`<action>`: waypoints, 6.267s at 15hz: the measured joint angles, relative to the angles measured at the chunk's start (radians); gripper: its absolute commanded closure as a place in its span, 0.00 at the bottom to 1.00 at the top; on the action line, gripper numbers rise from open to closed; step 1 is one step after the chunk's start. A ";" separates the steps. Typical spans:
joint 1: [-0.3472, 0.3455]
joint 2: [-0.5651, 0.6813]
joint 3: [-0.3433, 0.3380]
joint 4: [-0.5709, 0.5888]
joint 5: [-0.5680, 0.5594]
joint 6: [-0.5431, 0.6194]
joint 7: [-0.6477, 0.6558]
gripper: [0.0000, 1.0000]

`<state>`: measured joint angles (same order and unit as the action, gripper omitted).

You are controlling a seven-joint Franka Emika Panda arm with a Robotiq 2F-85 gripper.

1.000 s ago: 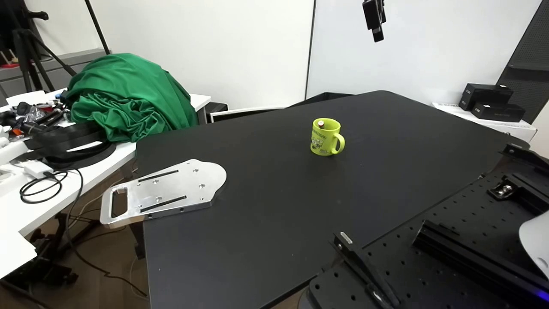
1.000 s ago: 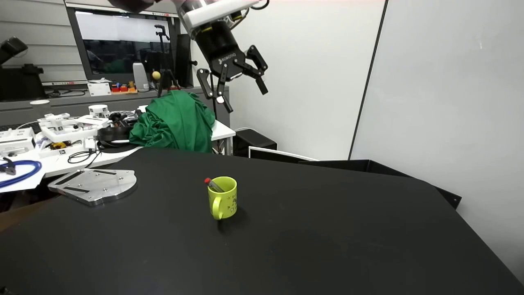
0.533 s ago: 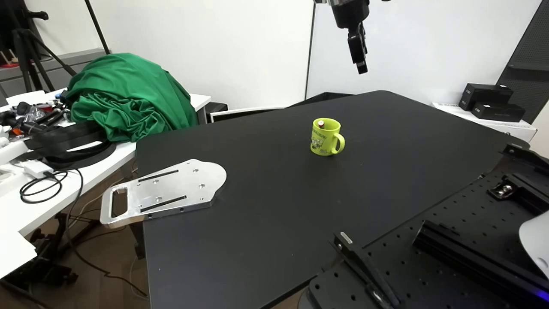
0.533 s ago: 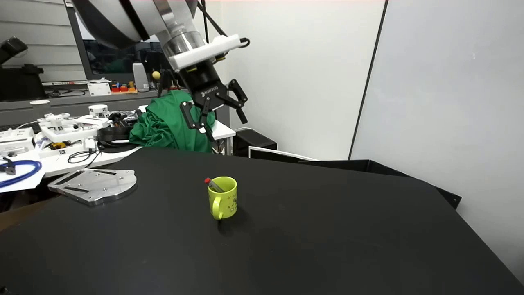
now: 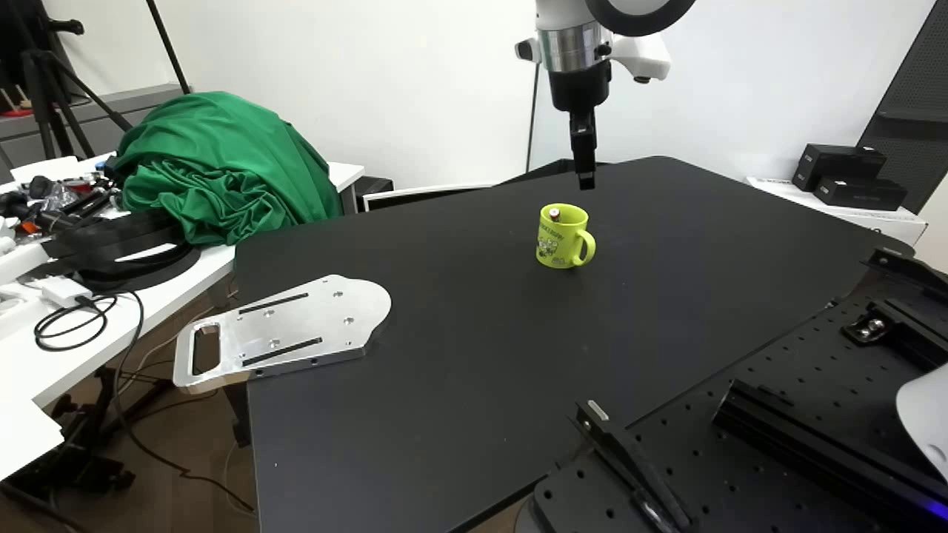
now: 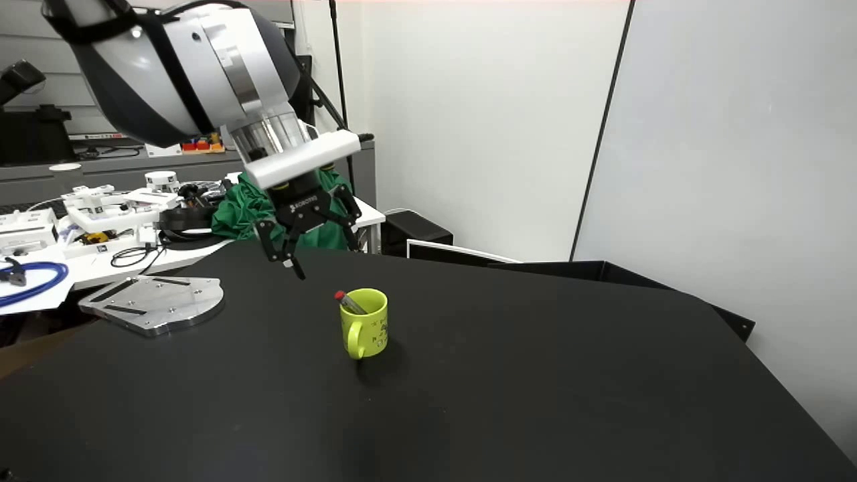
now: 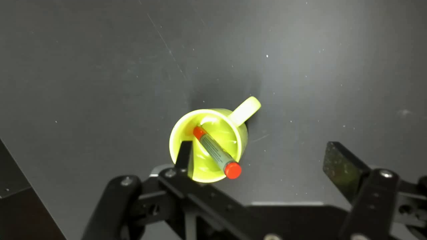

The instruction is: Remove the marker from the mug.

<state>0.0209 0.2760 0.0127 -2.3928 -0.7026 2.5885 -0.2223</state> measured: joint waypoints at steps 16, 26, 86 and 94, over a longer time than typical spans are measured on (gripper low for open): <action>0.115 0.281 -0.164 0.155 -0.221 0.230 0.155 0.00; 0.146 0.335 -0.197 0.169 -0.221 0.249 0.190 0.83; 0.034 -0.019 -0.142 0.285 0.156 -0.138 0.178 0.94; -0.133 0.044 -0.182 0.339 0.271 -0.303 0.067 0.94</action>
<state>-0.1119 0.3197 -0.1695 -2.0541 -0.4320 2.2852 -0.1550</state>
